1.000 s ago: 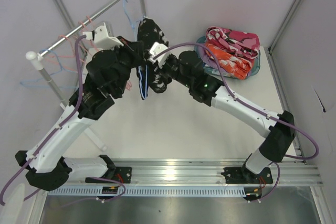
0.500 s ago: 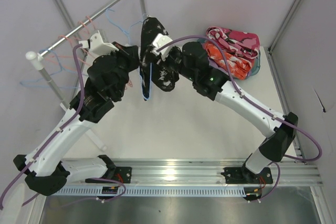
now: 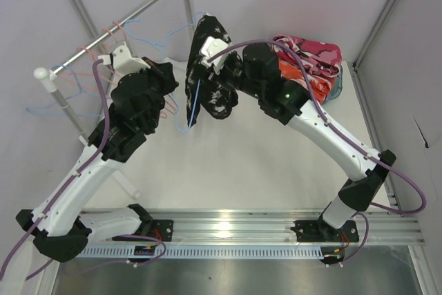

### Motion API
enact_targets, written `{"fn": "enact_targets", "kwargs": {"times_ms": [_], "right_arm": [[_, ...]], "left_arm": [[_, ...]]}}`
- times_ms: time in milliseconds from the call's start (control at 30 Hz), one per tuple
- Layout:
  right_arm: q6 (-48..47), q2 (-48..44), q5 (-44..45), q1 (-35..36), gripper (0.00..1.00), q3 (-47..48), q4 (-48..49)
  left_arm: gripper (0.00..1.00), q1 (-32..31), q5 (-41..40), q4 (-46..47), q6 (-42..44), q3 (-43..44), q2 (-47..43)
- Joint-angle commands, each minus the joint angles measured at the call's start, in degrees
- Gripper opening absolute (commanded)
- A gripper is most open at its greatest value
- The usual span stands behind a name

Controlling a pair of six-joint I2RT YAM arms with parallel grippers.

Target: Remove the trousers from the hanger

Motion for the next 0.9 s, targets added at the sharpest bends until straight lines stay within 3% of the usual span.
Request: {"fn": "enact_targets", "kwargs": {"times_ms": [0, 333, 567, 867], "right_arm": [[-1.17, -0.95, -3.18, 0.12, 0.00, 9.97, 6.82], [-4.24, 4.41, -3.36, 1.96, 0.00, 16.03, 2.77], [-9.52, 7.66, 1.29, 4.51, 0.00, 17.71, 2.95], [-6.36, 8.10, 1.39, 1.88, 0.00, 17.80, 4.26]], "left_arm": [[0.00, 0.35, -2.25, -3.23, 5.98, 2.48, 1.59], [0.00, 0.35, 0.47, -5.51, 8.53, 7.23, 6.51], [0.00, 0.26, 0.92, -8.50, 10.20, 14.26, 11.61], [0.00, 0.26, -0.93, -3.94, 11.97, 7.52, 10.66]]}}
